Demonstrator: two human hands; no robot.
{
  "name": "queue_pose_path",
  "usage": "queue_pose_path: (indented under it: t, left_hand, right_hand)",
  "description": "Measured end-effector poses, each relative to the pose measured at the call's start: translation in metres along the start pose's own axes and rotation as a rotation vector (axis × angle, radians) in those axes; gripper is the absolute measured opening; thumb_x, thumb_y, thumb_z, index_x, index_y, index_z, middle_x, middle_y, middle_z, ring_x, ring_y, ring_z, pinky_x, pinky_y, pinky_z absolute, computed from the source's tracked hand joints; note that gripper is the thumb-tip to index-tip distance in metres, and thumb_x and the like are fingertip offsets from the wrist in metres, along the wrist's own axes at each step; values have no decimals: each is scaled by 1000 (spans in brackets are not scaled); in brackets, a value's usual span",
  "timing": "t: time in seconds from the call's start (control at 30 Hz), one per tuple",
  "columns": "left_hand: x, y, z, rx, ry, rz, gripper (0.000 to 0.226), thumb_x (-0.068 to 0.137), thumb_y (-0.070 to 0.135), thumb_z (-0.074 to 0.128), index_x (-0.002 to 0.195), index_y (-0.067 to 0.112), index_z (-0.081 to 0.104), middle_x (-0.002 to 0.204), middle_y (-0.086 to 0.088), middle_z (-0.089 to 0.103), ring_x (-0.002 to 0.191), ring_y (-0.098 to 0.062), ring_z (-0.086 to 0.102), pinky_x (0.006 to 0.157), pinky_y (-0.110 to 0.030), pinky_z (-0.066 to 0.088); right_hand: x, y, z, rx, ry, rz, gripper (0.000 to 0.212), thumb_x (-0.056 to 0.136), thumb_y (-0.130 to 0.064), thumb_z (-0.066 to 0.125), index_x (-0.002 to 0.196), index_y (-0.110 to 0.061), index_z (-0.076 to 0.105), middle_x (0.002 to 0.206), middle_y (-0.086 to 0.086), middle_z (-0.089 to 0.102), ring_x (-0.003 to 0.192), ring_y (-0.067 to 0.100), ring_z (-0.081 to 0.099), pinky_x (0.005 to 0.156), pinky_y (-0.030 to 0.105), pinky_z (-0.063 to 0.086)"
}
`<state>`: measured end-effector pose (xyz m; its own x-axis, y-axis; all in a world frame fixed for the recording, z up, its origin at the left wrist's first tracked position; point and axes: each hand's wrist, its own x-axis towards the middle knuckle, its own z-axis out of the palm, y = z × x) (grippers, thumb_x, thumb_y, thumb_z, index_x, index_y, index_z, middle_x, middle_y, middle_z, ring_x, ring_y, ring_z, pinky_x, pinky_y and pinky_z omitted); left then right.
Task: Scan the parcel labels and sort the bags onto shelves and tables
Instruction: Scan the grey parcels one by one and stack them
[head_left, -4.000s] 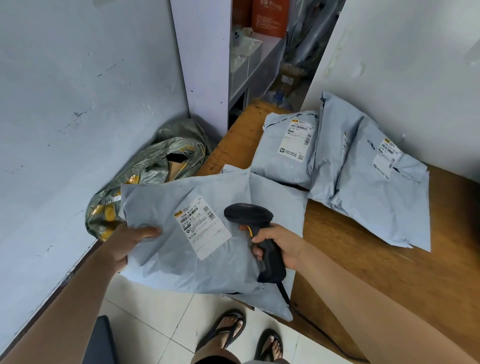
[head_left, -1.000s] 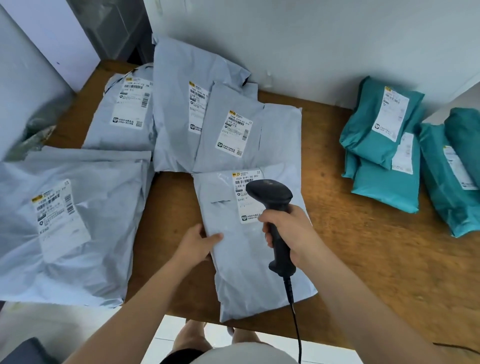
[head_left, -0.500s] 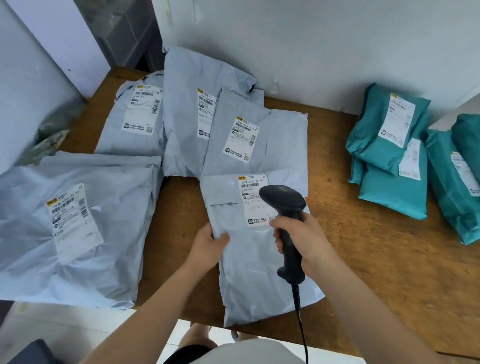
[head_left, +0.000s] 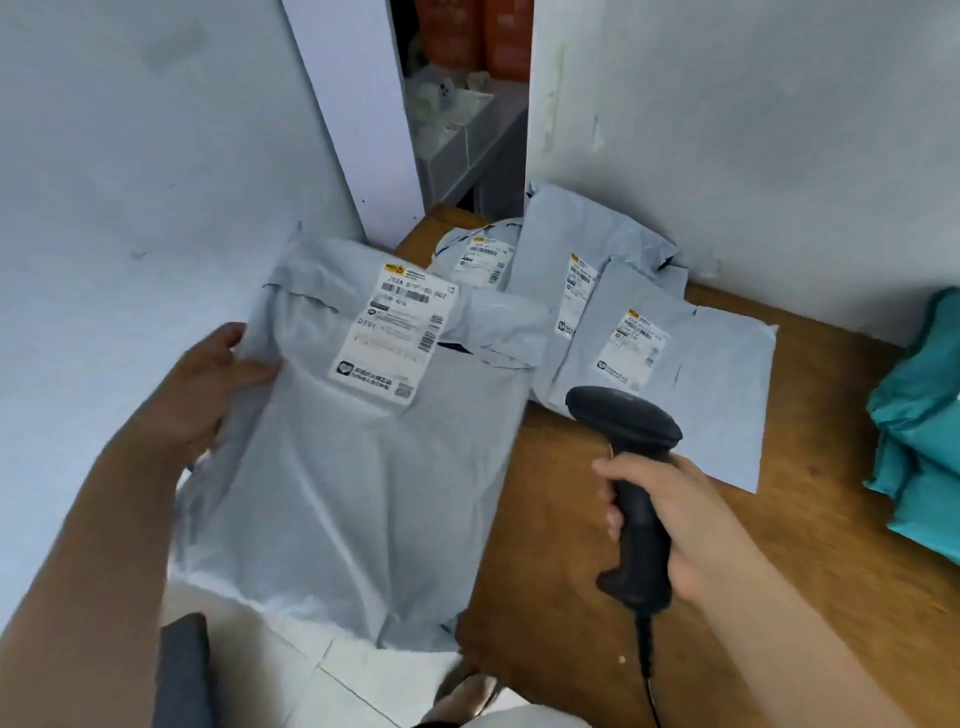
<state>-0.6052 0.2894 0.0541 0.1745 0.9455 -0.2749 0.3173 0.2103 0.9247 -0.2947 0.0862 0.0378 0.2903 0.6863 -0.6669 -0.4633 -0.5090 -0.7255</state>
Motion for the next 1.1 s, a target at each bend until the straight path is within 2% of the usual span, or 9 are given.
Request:
queue_pose_path:
  t: [0.07, 0.13, 0.23, 0.37, 0.57, 0.73, 0.9, 1.0, 1.1]
  left_hand:
    - [24, -10, -36, 179, 108, -53, 19, 84, 7, 63, 94, 22, 59, 100, -23, 61, 58, -21, 61, 60, -32, 44]
    - [49, -28, -43, 518, 191, -145, 35, 90, 14, 61, 123, 20, 50, 131, -29, 47, 95, -36, 58, 78, -43, 45]
    - [55, -60, -4, 1008, 294, -159, 79, 91, 49, 50, 151, 21, 9, 157, -24, 4, 145, -38, 8, 111, -62, 11]
    - [35, -112, 64, 1002, 114, -212, 78, 87, 71, 22, 150, 34, -6, 158, -15, -16, 146, -35, -9, 111, -65, 0]
    - [43, -102, 67, 966, 152, -112, 78, 89, 68, 23, 152, 26, 2, 158, -16, -15, 147, -34, -11, 114, -62, -3]
    - [36, -26, 143, 481, 75, 355, 58, 95, 48, 41, 144, 19, 32, 153, -5, 32, 139, -23, 32, 113, -43, 27]
    - [31, -7, 250, 462, -208, 396, 10, 90, 17, 57, 95, 13, 64, 89, -13, 69, 76, -18, 59, 76, -32, 52]
    - [39, -28, 300, 557, -395, 299, 39, 90, 20, 57, 126, 7, 50, 121, -16, 56, 108, -25, 54, 95, -32, 43]
    - [57, -42, 333, 654, -366, 111, 62, 85, 32, 65, 127, -5, 40, 128, -22, 50, 120, -36, 48, 99, -39, 42]
  right_hand:
    - [4, 2, 6, -14, -24, 42, 20, 81, -6, 68, 65, -6, 55, 54, 9, 53, 40, 17, 45, 42, 23, 42]
    - [6, 4, 9, -29, -46, 92, 25, 81, -7, 67, 59, -6, 55, 54, 10, 52, 40, 17, 45, 42, 24, 42]
    - [7, 7, 11, -49, -51, 129, 26, 82, -7, 66, 60, -4, 54, 51, 8, 52, 39, 16, 44, 41, 23, 42]
    - [5, 8, 11, -53, -7, 126, 23, 82, -9, 67, 63, -4, 55, 51, 7, 53, 39, 16, 45, 43, 23, 43]
    - [-3, 4, 0, -21, 79, 101, 23, 81, -8, 67, 61, -4, 56, 55, 9, 54, 42, 17, 45, 43, 26, 43]
    - [-8, -1, -17, 39, 152, 69, 16, 81, -6, 67, 70, -5, 56, 55, 7, 56, 41, 15, 46, 44, 23, 43]
    - [-19, -4, -45, 112, 238, 18, 16, 81, -5, 67, 72, -6, 55, 57, 8, 55, 43, 16, 46, 46, 26, 41]
    - [-26, -2, -66, 147, 305, -4, 16, 82, -5, 67, 71, -6, 55, 56, 8, 55, 42, 16, 46, 45, 26, 41]
    - [-34, 4, -85, 192, 372, 0, 14, 81, -5, 67, 74, -5, 56, 57, 9, 55, 43, 17, 47, 46, 26, 41]
